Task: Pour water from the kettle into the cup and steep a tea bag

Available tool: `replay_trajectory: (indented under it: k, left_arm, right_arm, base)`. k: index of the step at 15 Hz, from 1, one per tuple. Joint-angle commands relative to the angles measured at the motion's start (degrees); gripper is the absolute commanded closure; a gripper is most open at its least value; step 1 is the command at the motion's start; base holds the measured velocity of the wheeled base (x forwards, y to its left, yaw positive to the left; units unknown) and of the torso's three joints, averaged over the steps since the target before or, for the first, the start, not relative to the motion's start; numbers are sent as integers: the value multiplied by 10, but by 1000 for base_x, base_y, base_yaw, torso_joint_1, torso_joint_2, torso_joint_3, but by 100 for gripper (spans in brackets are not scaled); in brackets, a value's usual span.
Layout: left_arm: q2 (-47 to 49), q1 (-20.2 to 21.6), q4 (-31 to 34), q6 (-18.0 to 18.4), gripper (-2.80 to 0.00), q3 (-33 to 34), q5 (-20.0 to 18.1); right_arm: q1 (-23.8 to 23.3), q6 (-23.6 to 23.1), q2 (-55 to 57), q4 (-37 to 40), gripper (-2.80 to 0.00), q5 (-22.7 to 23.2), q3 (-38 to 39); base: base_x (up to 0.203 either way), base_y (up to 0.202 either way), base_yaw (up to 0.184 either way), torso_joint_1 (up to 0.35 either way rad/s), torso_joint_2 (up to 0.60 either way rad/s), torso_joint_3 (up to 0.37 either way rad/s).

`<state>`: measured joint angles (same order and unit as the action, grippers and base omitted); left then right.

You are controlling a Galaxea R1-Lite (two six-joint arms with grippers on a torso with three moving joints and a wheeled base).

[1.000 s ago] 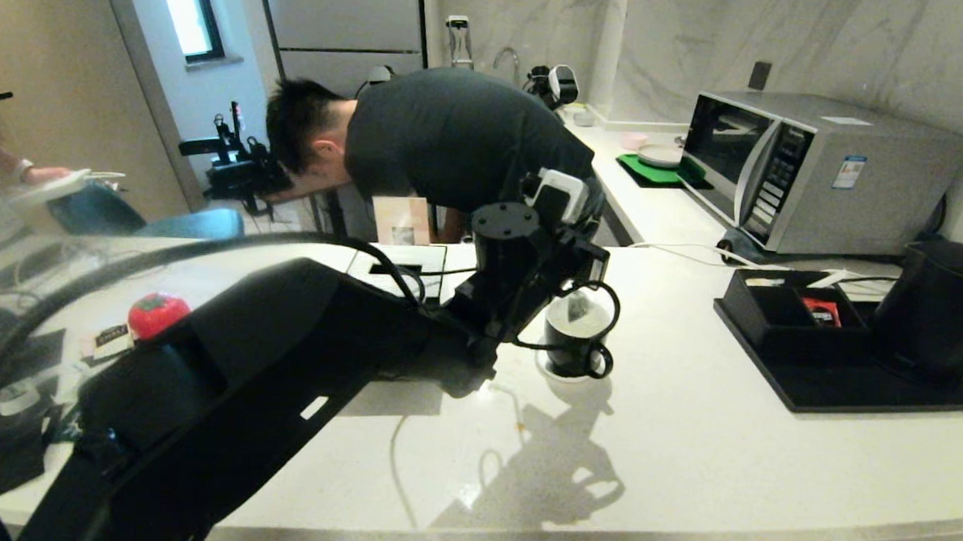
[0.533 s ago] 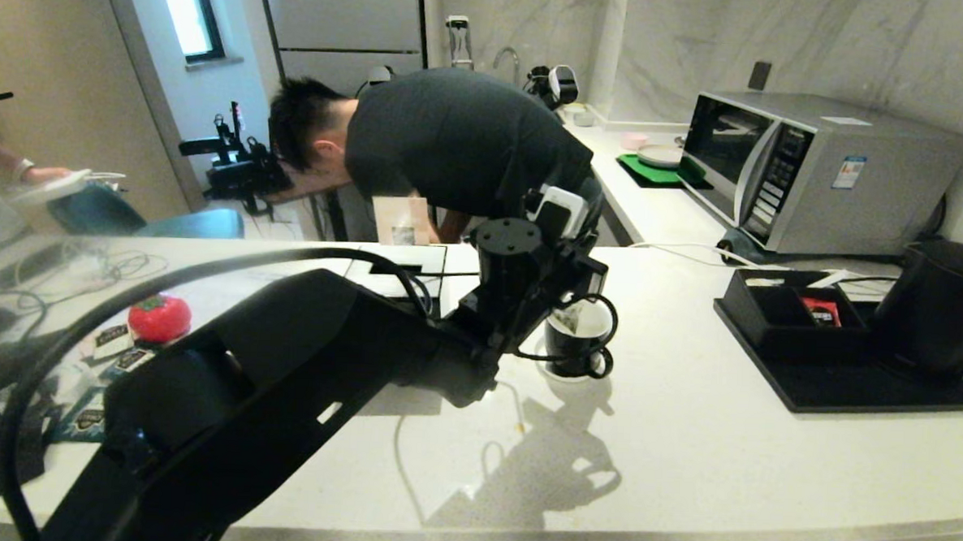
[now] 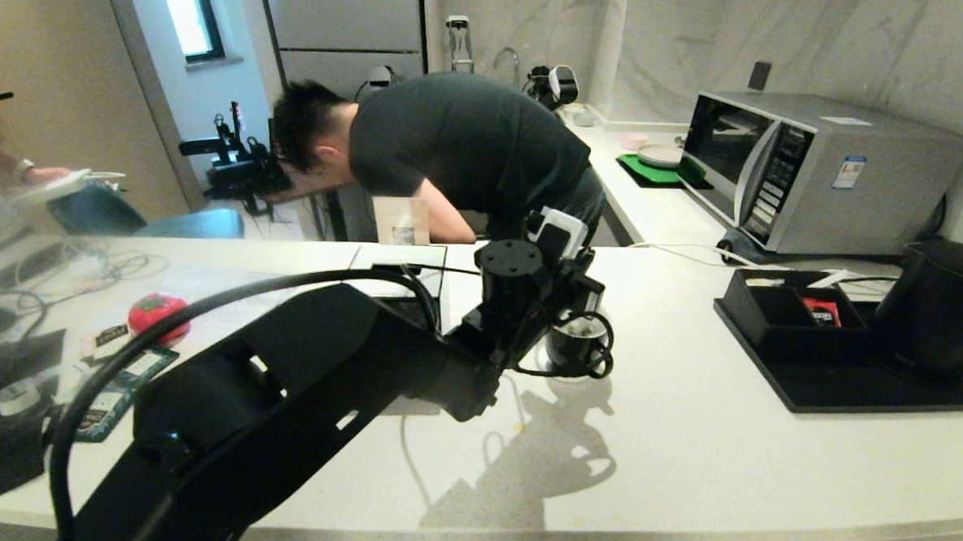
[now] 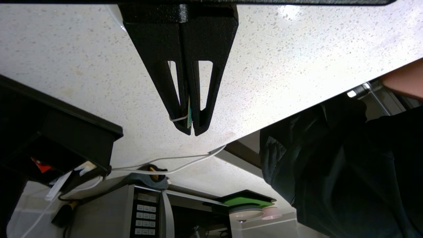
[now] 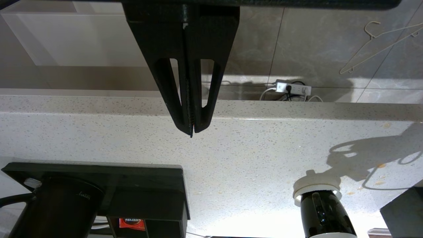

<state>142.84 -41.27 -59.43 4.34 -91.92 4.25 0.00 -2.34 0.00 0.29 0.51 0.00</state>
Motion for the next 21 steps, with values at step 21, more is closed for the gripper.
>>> replay_trajectory:
  k: [21]
  left_arm:
    - [-64,-2,-4,7,0,-12,-3]
  right_arm:
    - [0,0,1,0,0,0,0]
  base:
    - [0,0,0,0,0,0]
